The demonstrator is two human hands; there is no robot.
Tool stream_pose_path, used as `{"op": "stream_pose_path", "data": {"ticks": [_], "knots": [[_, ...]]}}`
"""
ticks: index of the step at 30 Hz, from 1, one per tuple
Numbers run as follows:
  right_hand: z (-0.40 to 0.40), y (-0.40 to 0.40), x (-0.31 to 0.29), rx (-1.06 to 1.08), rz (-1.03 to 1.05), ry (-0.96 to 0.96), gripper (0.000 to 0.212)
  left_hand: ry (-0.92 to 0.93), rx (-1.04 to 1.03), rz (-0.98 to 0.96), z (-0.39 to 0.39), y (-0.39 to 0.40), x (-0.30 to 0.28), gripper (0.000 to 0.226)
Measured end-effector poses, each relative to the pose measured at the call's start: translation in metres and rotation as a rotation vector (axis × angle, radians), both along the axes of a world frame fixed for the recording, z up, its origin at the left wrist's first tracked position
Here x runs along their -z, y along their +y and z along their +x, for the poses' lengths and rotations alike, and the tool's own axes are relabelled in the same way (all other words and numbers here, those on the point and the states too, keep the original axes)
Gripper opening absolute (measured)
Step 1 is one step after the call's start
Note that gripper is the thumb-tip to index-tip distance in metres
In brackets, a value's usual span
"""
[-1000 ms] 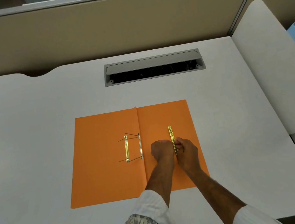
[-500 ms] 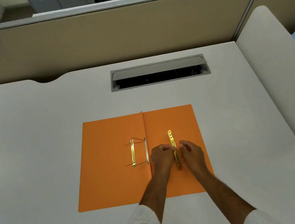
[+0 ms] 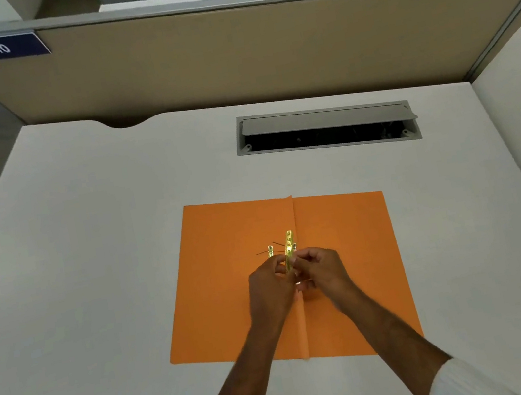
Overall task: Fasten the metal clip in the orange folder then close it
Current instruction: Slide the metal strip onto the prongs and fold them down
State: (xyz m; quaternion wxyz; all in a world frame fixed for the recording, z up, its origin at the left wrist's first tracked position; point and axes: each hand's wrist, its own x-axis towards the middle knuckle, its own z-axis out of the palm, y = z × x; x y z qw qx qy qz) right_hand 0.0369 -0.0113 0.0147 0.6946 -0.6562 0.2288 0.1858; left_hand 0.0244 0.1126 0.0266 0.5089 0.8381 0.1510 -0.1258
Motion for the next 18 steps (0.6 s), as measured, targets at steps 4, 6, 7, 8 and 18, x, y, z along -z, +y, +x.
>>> {"op": "stream_pose_path", "data": {"ticks": [4,6,7,8,18], "knots": [[0.020,0.013,0.010,-0.085,-0.365,-0.164,0.015,-0.057,-0.056,0.108,0.010,0.013,0.007,0.024],[0.031,0.015,0.017,-0.209,-0.650,-0.306,0.024,-0.062,-0.075,0.139,0.016,0.016,0.012,0.025],[0.035,0.015,0.020,-0.292,-0.740,-0.357,0.030,-0.064,-0.080,0.138,0.018,0.017,0.014,0.025],[0.039,0.015,0.023,-0.368,-0.813,-0.390,0.034,-0.063,-0.083,0.134,0.020,0.018,0.015,0.024],[0.049,0.019,0.029,-0.447,-0.884,-0.447,0.015,0.016,-0.048,0.098,0.029,0.023,0.025,0.020]]}}
